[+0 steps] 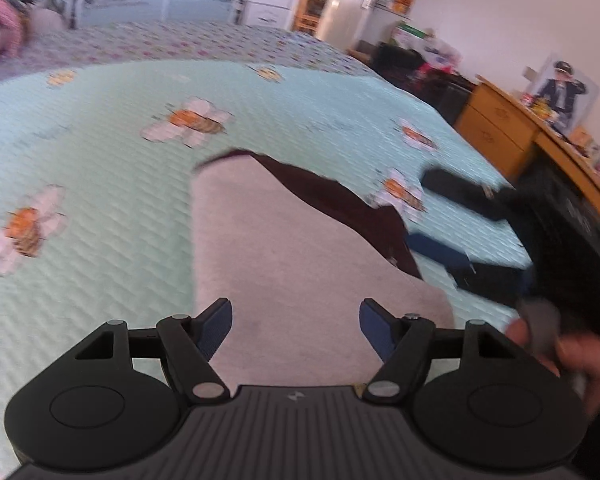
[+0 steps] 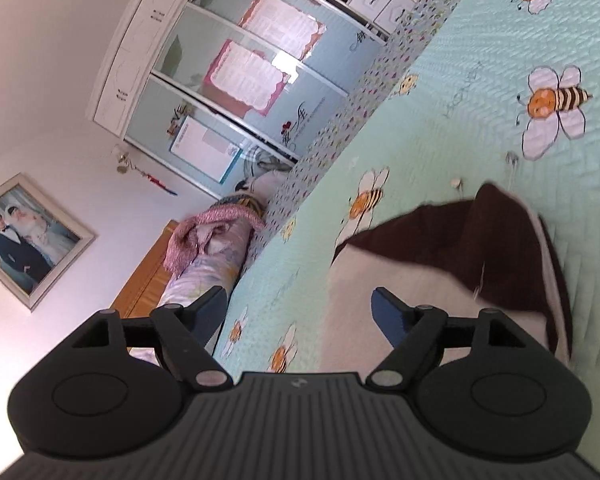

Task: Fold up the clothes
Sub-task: 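Open the right gripper and withdraw both grippers from the sweatshirt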

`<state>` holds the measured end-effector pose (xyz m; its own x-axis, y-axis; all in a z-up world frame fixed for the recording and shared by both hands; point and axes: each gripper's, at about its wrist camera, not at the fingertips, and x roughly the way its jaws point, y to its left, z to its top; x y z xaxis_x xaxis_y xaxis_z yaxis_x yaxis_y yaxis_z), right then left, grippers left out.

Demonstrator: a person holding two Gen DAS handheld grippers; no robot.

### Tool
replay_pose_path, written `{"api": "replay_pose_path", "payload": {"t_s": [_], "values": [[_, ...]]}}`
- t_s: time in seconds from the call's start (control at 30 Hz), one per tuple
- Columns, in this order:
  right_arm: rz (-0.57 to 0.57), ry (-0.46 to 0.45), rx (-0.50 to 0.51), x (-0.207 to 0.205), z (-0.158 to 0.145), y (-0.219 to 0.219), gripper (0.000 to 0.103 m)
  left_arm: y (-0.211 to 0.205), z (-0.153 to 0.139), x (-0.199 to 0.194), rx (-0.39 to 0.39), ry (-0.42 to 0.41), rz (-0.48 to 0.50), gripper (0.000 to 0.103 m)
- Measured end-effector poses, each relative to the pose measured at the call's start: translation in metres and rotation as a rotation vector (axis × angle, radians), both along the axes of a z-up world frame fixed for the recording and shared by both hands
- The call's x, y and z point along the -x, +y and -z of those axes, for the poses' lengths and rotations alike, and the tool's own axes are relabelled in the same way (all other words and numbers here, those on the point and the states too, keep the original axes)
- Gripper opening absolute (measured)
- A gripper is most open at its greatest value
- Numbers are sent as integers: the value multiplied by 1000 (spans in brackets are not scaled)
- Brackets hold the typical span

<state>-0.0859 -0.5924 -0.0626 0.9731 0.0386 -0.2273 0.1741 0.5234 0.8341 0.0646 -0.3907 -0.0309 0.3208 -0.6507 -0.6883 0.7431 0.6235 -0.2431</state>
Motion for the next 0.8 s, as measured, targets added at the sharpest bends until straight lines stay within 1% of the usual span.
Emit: {"api": "replay_pose_path", "payload": {"t_s": [0.17,0.33,0.57,0.8], "values": [[-34,32,49,3,-12,27,81,12,-19,3,-13,-46,-74,75],[-56,53,92,0,-24,44,82,22,-25,5,-13,-66,-92,75],[-68,75,102,2,-26,57,82,34,-28,15,-36,-92,-108,75],[-78,98,118,0,-29,68,82,40,-38,21,-88,-178,-179,76]]}}
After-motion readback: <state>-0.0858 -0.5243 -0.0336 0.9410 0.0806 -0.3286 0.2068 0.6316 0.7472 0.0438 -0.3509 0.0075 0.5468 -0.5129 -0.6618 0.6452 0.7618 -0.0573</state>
